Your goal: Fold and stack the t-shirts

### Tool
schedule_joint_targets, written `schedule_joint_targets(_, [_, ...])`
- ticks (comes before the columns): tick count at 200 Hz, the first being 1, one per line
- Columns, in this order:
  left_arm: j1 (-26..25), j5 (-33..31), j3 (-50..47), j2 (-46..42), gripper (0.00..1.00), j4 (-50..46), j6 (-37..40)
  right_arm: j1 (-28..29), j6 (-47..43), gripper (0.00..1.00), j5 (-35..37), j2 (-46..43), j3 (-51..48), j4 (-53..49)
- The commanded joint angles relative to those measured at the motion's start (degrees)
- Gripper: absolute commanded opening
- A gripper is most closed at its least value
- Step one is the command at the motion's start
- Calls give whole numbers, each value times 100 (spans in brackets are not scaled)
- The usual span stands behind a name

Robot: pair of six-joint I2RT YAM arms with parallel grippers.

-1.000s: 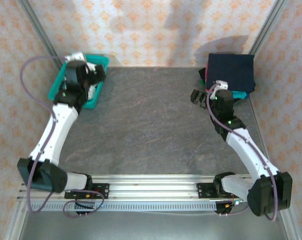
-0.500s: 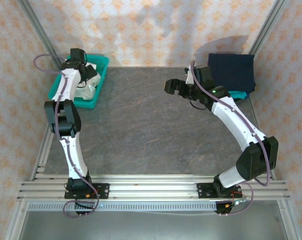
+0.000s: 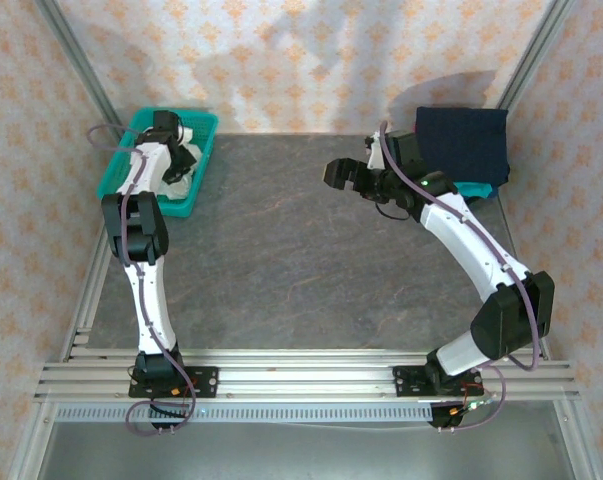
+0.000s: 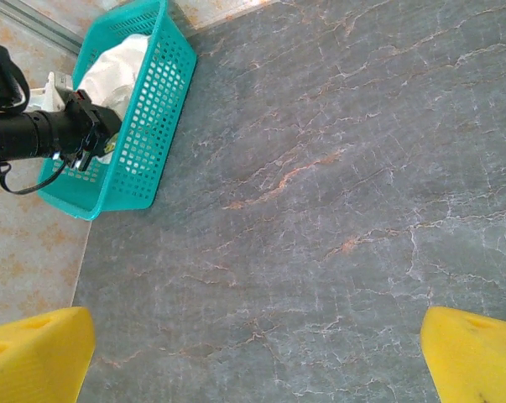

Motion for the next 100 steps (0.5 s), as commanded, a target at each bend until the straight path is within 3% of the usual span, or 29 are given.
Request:
schedule_joint_targets(1, [-34,48,23,-928,0,317,195,-2,113,99,178,-193,-40,167])
schedule_joint_targets(51, [-234,88,160,-2986,0,541,990,-2,301,99,468,-261,-121,411])
schedule_joint_targets(71, [-512,263,763,-3372,0,380,1372,-7,419,99,614,-285,-163,476])
schedule_joint_targets(100, [-1007,1005,1611,-3640,0,455,1576,-17,479,99,945,-464,-233,555])
